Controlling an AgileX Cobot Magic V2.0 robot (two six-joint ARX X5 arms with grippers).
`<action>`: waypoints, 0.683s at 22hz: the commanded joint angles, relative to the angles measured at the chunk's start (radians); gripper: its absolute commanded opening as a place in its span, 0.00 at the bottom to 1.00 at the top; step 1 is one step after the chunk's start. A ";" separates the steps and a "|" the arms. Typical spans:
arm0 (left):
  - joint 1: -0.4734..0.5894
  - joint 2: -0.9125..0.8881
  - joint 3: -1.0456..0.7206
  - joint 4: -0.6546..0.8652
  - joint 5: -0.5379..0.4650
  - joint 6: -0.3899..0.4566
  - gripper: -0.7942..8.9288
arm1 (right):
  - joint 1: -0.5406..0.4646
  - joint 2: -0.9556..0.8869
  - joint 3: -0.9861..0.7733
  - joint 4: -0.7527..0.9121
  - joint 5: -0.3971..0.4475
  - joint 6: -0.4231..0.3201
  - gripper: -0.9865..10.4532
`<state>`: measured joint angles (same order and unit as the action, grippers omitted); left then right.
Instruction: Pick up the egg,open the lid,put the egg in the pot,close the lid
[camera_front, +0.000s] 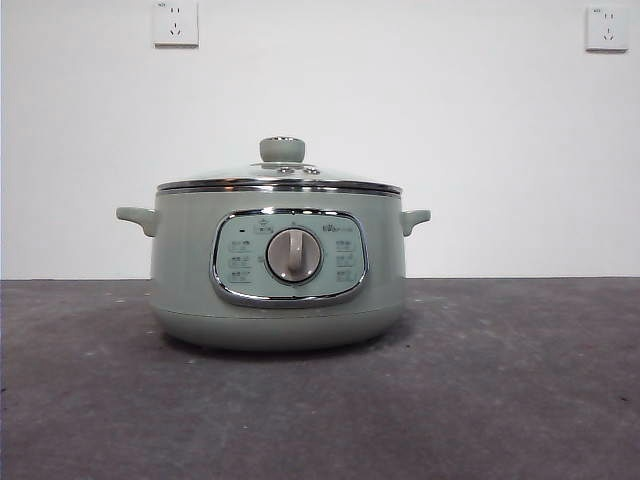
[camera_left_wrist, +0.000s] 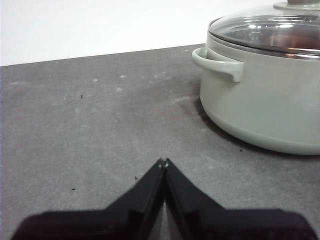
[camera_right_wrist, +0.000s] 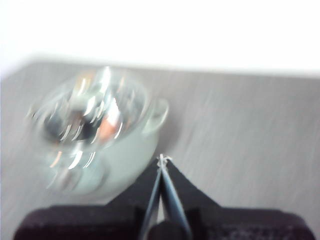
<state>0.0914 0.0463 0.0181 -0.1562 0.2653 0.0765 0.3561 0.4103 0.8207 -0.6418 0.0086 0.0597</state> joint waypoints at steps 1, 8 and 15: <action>0.003 0.006 -0.010 0.005 0.003 -0.010 0.08 | -0.115 -0.081 -0.186 0.177 -0.005 -0.046 0.09; 0.003 0.013 -0.010 0.005 0.003 -0.010 0.08 | -0.251 -0.298 -0.613 0.508 -0.004 -0.044 0.09; 0.003 0.013 -0.010 0.005 0.003 -0.010 0.08 | -0.253 -0.402 -0.791 0.549 -0.004 -0.034 0.09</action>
<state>0.0914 0.0589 0.0181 -0.1562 0.2653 0.0761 0.1043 0.0139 0.0433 -0.1097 0.0063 0.0216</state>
